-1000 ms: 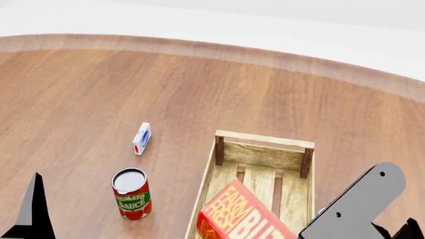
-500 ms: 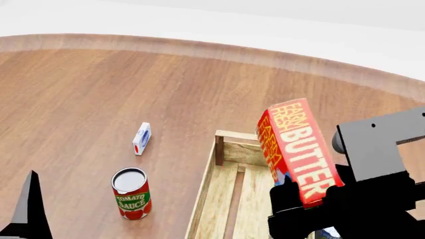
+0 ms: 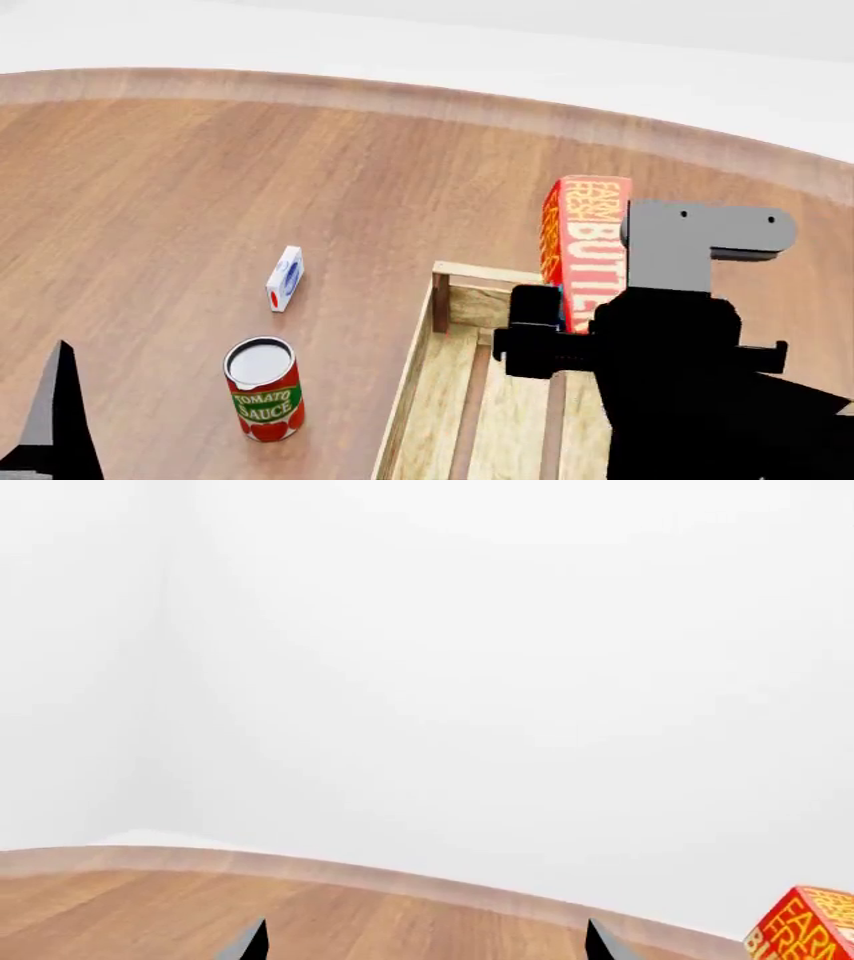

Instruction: Pick up the butter and put it in the tray.

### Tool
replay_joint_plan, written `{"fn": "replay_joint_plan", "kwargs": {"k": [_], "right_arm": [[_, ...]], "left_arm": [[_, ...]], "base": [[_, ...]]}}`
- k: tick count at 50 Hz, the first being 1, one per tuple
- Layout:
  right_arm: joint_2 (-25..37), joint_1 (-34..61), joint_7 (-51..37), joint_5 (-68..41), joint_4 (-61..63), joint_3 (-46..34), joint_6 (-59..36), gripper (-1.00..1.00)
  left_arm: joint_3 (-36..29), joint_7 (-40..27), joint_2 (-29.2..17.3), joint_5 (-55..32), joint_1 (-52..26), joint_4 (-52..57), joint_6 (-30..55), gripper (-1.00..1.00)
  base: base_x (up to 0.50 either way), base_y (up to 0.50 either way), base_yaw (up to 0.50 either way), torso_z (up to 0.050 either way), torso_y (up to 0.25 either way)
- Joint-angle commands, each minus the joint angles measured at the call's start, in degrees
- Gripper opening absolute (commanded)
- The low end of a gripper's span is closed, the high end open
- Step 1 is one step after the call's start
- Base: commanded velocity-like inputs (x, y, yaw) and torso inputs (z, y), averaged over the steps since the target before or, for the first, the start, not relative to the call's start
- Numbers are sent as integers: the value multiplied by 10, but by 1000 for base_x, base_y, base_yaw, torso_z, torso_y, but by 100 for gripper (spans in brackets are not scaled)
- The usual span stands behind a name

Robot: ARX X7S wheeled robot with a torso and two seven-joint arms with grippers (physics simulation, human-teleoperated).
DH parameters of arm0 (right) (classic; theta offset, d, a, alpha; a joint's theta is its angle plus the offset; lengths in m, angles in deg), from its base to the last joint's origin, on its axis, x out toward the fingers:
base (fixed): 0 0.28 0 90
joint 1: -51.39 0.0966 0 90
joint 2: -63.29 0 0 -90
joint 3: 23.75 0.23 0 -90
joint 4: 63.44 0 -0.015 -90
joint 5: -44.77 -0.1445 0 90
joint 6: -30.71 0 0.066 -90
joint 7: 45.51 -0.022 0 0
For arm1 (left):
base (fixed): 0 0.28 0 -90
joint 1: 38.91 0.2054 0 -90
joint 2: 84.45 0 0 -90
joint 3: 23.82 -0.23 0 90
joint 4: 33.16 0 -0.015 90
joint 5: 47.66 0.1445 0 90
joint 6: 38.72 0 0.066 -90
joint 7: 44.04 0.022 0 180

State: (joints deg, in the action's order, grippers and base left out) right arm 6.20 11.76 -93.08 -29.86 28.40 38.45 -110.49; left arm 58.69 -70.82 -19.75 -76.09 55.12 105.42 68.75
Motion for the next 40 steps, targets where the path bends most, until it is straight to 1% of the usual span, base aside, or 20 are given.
{"fn": "replay_joint_plan", "kwargs": {"k": [1,5,9,14,24,27,31,37,39,40], "right_arm": [[-92,35,-30,70,-86,-2,45,-100],[-121,56,-16,86,-133,-17,50,-100],[-160,84,9,116,-215,-33,74,-100],[-190,92,2,125,-265,-22,105,-100],[-218,67,-33,129,-307,-4,143,-100],[-228,70,-47,130,-327,-7,136,-100],[-239,75,-43,130,-353,-9,136,-100],[-246,76,-43,126,-365,-8,138,-100],[-249,76,-46,108,-368,4,128,-100],[-249,80,-50,112,-375,1,126,-100]], "left_arm": [[-3,-3,-2,0,0,4,0,100],[-2,-4,-3,-2,-1,3,0,100],[-5,-5,-3,2,-3,0,2,100],[2,-9,-7,-7,-3,3,5,100],[3,-9,-7,-13,-1,2,2,100],[5,-10,-8,-16,-1,3,0,100],[6,-10,-8,-16,0,3,-2,100],[10,-10,-10,-22,0,2,-5,100],[15,-11,-6,-19,2,-1,-14,100],[20,-8,-5,-31,1,-3,-19,100]], "base": [[0,0,0,0,0],[0,0,0,0,3],[0,0,0,0,0],[0,0,0,0,2],[0,0,0,0,2],[0,0,0,0,0],[0,0,0,0,3],[0,0,0,0,0],[0,0,0,0,5],[0,0,0,0,0]]}}
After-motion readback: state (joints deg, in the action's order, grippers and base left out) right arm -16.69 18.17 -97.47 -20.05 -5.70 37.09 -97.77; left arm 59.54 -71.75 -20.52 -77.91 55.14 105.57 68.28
